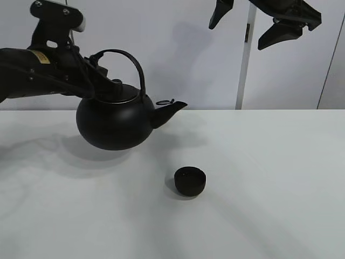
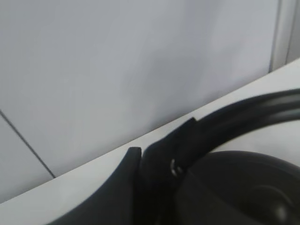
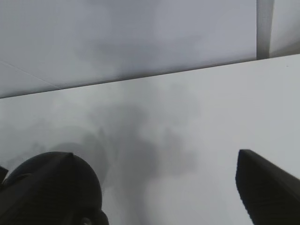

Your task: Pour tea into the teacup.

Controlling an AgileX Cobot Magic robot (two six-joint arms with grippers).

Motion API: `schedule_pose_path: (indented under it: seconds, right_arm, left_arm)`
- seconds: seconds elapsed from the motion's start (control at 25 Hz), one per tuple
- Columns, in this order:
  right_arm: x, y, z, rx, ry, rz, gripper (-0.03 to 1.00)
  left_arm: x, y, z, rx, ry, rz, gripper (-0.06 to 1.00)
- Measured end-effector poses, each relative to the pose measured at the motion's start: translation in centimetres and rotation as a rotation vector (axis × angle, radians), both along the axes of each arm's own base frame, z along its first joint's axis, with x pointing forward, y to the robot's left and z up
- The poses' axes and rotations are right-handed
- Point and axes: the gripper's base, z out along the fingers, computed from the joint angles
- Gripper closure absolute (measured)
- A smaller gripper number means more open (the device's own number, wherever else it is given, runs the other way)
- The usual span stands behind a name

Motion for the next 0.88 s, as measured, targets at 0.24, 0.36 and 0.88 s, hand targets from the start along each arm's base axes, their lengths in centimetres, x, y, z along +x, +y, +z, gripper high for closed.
schedule_pose_path:
  seconds: [0.24, 0.36, 0.88]
  right_arm:
    - [0.0, 0.0, 0.0, 0.0, 0.0, 0.0, 0.33]
    - [0.0, 0.0, 0.0, 0.0, 0.0, 0.0, 0.33]
    - [0.0, 0.0, 0.0, 0.0, 0.0, 0.0, 0.33]
  left_arm:
    - [-2.5, 2.1, -1.7, -0.07, 0.011, 0.108, 0.85]
    - [-3.7, 2.8, -2.6, -0.089, 0.03, 0.133, 0.85]
    - [-6.5, 4.0, -4.6, -0.161, 0.115, 0.147, 0.85]
